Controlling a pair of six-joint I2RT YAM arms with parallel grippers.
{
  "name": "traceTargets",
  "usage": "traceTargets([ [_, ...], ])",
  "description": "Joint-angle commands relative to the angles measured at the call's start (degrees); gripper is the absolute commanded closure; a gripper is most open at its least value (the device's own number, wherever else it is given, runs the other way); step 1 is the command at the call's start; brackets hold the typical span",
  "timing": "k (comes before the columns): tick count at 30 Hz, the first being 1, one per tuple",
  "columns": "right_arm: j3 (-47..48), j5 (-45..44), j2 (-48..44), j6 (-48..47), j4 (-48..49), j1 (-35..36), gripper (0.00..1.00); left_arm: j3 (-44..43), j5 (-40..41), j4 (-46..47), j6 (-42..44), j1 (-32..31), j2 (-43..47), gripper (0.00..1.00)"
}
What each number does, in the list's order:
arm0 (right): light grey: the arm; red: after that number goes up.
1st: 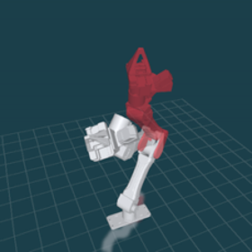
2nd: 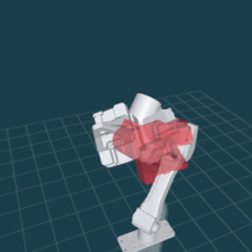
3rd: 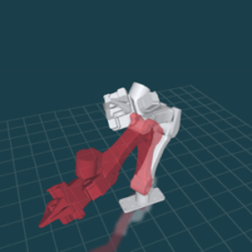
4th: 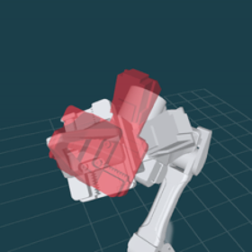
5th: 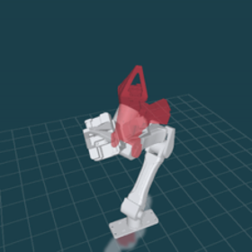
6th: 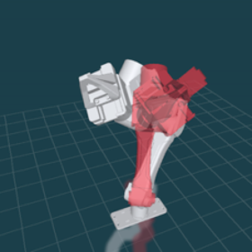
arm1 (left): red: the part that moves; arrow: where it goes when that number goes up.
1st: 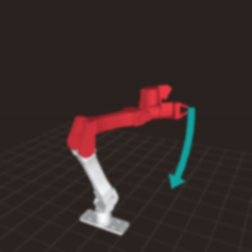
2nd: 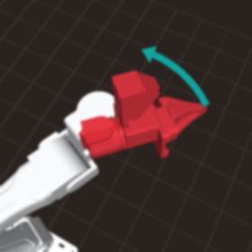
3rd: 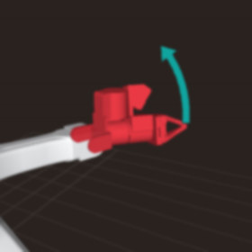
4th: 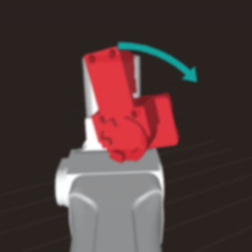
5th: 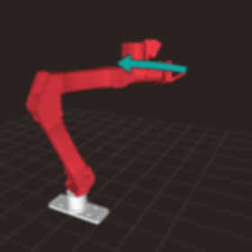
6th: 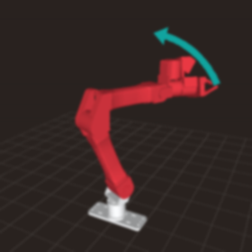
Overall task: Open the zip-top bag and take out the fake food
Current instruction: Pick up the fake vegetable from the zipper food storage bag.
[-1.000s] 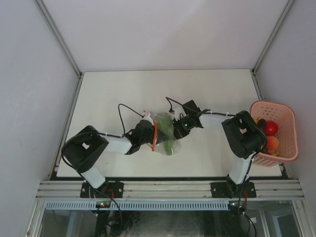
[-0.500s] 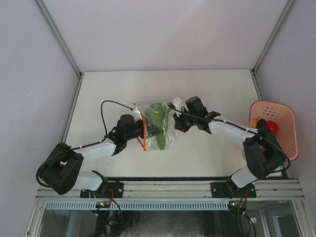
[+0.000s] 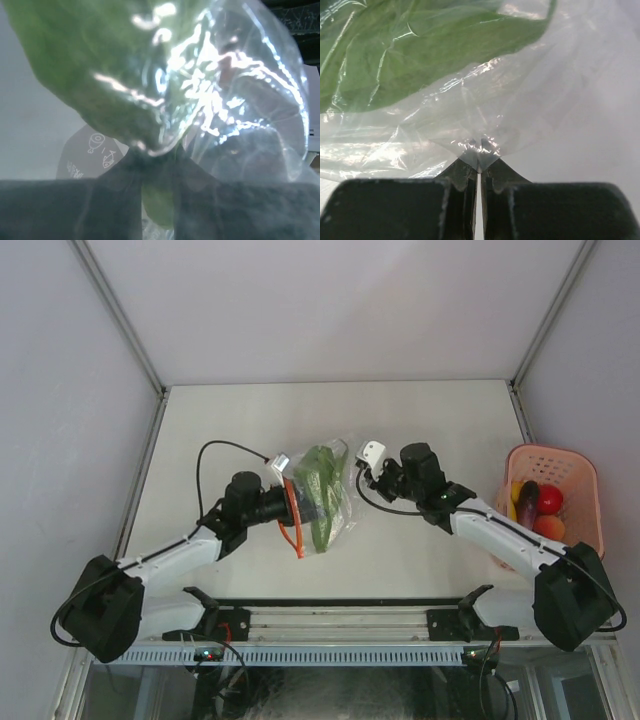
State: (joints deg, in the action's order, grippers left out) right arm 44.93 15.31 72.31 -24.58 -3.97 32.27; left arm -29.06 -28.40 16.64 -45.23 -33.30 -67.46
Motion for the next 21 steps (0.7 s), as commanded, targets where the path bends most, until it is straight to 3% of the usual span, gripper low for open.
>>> traceTargets([
  [1, -0.5, -4.8, -3.9, -6.35, 6.7, -1.34, 1.0, -1.37, -3.49, 0.3, 0.02, 0.4, 1.19, 1.0],
  [5, -1.88, -7.64, -4.83, -10.18, 7.52, 1.42, 1.0, -2.32, -7.43, 7.12, -4.67, 0.69, -2.04, 1.0],
  [11, -2.22, -22.27, -1.58, -15.09, 13.28, 0.94, 1.0, -3.67, -5.89, -3.09, -0.03, 0.78, 1.02, 1.0],
  [21, -2.86, -24.87, -2.5, -16.81, 15.81, -0.72, 1.0, 3.57, -8.34, -3.06, -0.92, 0.52, 4.15, 1.0],
])
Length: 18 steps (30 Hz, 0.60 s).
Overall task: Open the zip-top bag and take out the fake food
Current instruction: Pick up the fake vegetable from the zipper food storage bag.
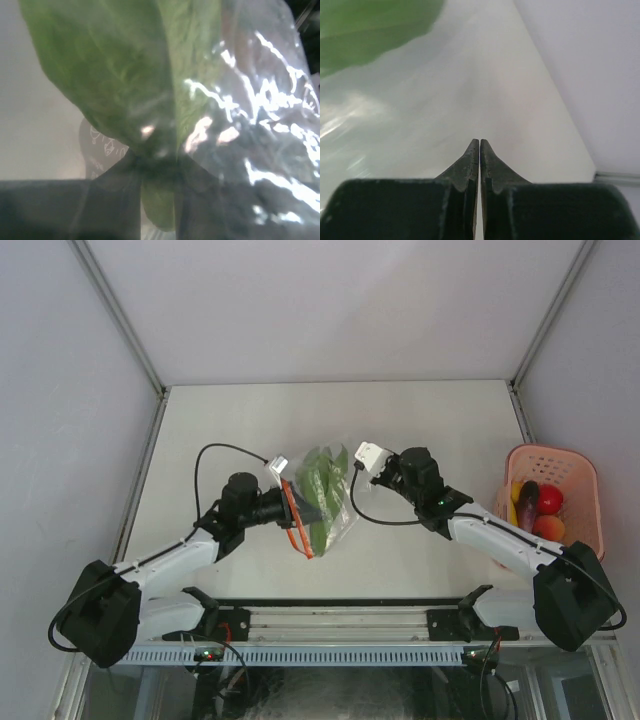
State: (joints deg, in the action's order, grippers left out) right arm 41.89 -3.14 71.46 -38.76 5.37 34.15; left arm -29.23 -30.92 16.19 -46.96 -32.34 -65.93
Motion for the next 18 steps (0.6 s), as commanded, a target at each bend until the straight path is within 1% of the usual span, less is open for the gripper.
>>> traceTargets([
  [1, 0.14, -5.53, -1.97, -2.09, 6.11, -3.13, 1.0, 4.47, -5.79, -2.39, 0.55, -0.45, 3.17, 1.0],
  [5, 0.02, -1.83, -3.55, -0.56, 4.73, -3.54, 1.0, 6.44, -7.27, 0.26, -0.76, -0.45, 4.07, 1.0],
  [6, 0.19, 0.93, -4.06, 0.5, 3.53, -3.61, 1.0, 6.6, -7.46, 1.02, -0.84, -0.45, 4.02, 1.0],
  [7, 0.77, 7.01, -5.01, 2.45, 0.78, -4.33, 1.0, 6.94, -7.16, 2.42, -1.07, -0.45, 4.2, 1.0],
  [8, 1.54, 16.45, -6.31, 4.76, -2.75, -5.55, 1.0, 7.33, -6.69, 4.17, -1.72, -0.45, 4.35, 1.0],
  [9, 2.34, 27.35, -7.87, 7.11, -6.79, -7.53, 1.0, 7.49, -6.14, 5.64, -2.22, -0.45, 4.32, 1.0],
  [10, 2.82, 40.2, -8.67, 7.32, -9.72, -9.78, 0.95, 7.4, -5.38, 6.89, -2.53, -0.42, 4.25, 1.0],
  [11, 2.82, 52.3, -9.19, 5.28, -12.49, -11.48, 0.76, 7.4, -4.6, 8.88, -3.2, -0.44, 4.05, 1.0],
  [12, 2.73, 62.49, -9.6, -0.83, -16.07, -12.67, 0.48, 7.57, -3.93, 12.09, -4.55, -0.45, 3.82, 1.0],
  [13, 2.13, 69.63, -10.05, -7.81, -20.29, -13.15, 0.17, 7.62, -3.0, 13.99, -5.45, -0.45, 3.42, 1.0],
  [14, 1.27, 73.18, -10.58, -14.48, -24.15, -13.11, 0.03, 7.47, -2.35, 15.58, -6.38, -0.43, 2.75, 1.0],
  [15, -0.08, 73.79, -10.97, -15.03, -22.97, -12.77, 0.01, 7.11, -2.17, 17.44, -7.63, -0.4, 1.76, 1.0],
  [16, -1.06, 73.02, -10.9, -13.12, -20.86, -12.33, 0.01, 6.82, -2.09, 19.49, -8.8, -0.43, 0.84, 1.0],
  [18, -1.29, 69.82, -9.98, -10.96, -19.12, -11.09, 0.01, 6.3, -1.32, 22.76, -10.65, -0.45, -0.58, 1.0],
])
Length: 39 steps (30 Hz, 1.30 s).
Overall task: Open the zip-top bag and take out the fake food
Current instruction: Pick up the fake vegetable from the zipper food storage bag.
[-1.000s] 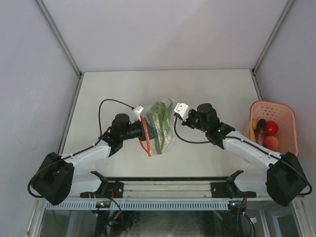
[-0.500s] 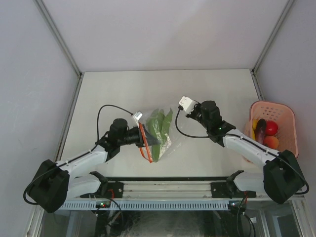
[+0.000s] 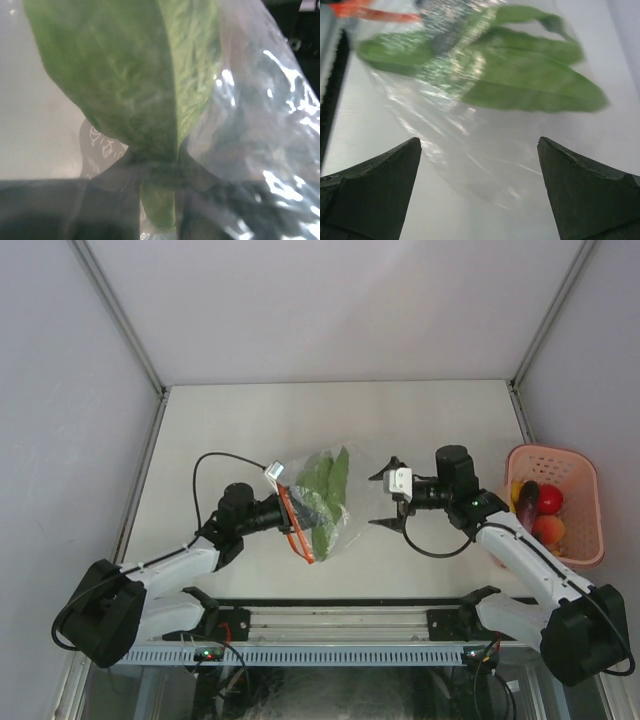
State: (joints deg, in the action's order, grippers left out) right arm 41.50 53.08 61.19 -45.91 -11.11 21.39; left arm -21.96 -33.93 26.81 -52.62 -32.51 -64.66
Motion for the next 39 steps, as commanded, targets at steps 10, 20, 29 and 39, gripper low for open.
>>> traceTargets([
  [10, -1.66, 2.98, -0.46, 11.62, 9.66, -0.82, 0.01, -0.16, 15.18, 19.97, 4.38, -0.35, 0.92, 1.0],
  [20, -9.05, 6.69, 9.27, 76.43, 57.34, -9.76, 0.01, 1.69, 26.01, 34.09, 24.32, -7.31, 5.05, 1.0],
  [29, -9.01, 1.9, 5.98, 100.83, 71.11, -5.78, 0.01, -1.86, 23.95, 51.78, 22.73, -9.9, -4.41, 1.0],
  [39, -5.04, 0.81, 13.8, 111.44, 84.13, -5.58, 0.02, -5.97, 22.16, 52.0, 22.6, -14.8, -6.18, 1.0],
])
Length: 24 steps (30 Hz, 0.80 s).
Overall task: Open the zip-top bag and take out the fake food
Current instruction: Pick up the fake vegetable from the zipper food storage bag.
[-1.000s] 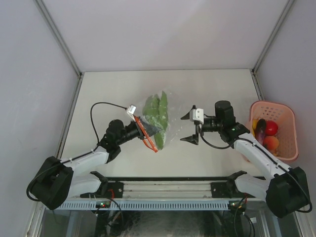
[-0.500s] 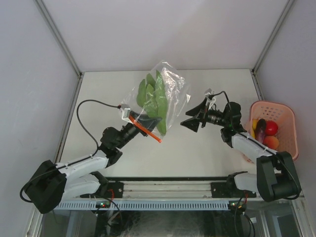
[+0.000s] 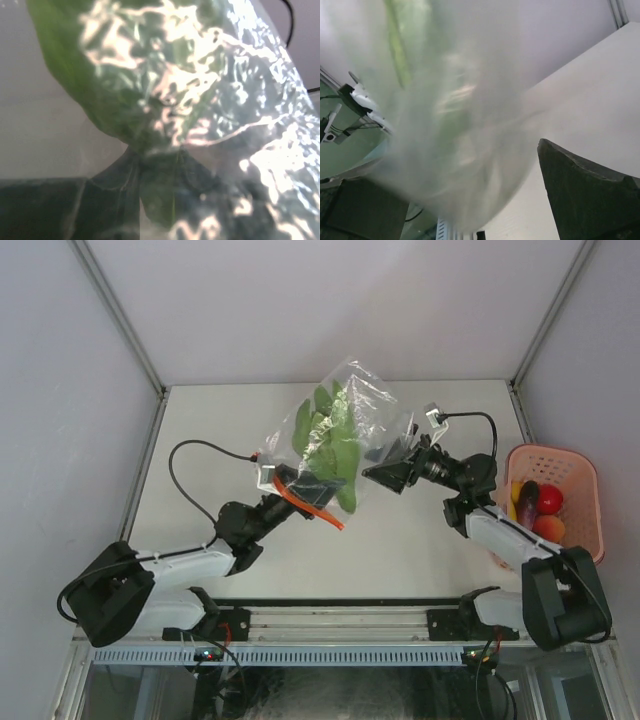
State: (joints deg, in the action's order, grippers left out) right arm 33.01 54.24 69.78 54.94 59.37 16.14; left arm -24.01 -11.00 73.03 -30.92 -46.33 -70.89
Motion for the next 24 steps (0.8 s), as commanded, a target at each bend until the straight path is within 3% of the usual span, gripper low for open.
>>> traceTargets([
  [1, 4.36, 0.49, 7.07, 13.38, 19.35, -0.14, 0.05, -4.14, -0.91, 5.9, 0.63, -1.08, -0.21, 1.0],
  [3, 6.4, 0.82, 8.52, 16.04, 21.03, 0.24, 0.15, -4.23, -0.26, 5.97, 0.64, -1.22, -0.34, 1.0],
  [4, 7.04, 0.88, 8.69, 17.03, 21.87, 0.29, 0.25, -4.05, 0.42, 5.91, 1.07, -1.22, -0.13, 1.0],
  [6, 8.16, 1.64, 8.24, 17.43, 21.67, 0.29, 0.67, -3.47, 1.98, 5.89, 2.33, -1.22, 0.64, 1.0],
  [7, 8.12, 1.78, 7.74, 16.97, 21.6, 0.29, 0.78, -3.18, 2.61, 5.97, 3.02, -1.22, 0.94, 1.0],
  [10, 7.73, 2.58, 5.34, 13.32, 19.61, 0.74, 0.98, -3.13, 3.35, 5.81, 3.99, -1.18, 1.3, 1.0],
  [12, 8.59, 3.27, 3.15, 6.63, 12.56, 1.39, 1.0, -3.16, 3.8, 5.75, 4.23, -1.14, 1.56, 1.0],
  [13, 10.14, 2.92, 0.91, -0.2, 2.99, 1.85, 1.0, -3.11, 4.26, 5.47, 4.5, -1.09, 1.88, 1.0],
  [14, 12.35, 0.71, -2.05, -11.63, -12.85, 2.55, 1.0, -3.0, 4.84, 4.82, 5.04, -1.1, 2.51, 1.0],
  [16, 17.1, -9.73, -6.99, -33.82, -38.14, 6.61, 1.0, -2.6, 7.75, 0.63, 6.99, -1.08, 4.69, 1.0],
  [17, 19.34, -14.31, -7.49, -39.62, -46.87, 7.58, 1.0, -2.65, 9.17, -2.41, 9.01, -1.11, 6.19, 1.0],
  [20, 21.71, -27.48, -7.51, -49.4, -53.13, 9.02, 1.0, -3.05, 14.5, -11.94, 11.18, -1.05, 10.66, 1.0],
  [24, 20.31, -43.22, -7.67, -66.54, -53.8, 14.37, 1.0, -2.85, 15.75, -16.29, 8.75, 0.17, 15.61, 1.0],
])
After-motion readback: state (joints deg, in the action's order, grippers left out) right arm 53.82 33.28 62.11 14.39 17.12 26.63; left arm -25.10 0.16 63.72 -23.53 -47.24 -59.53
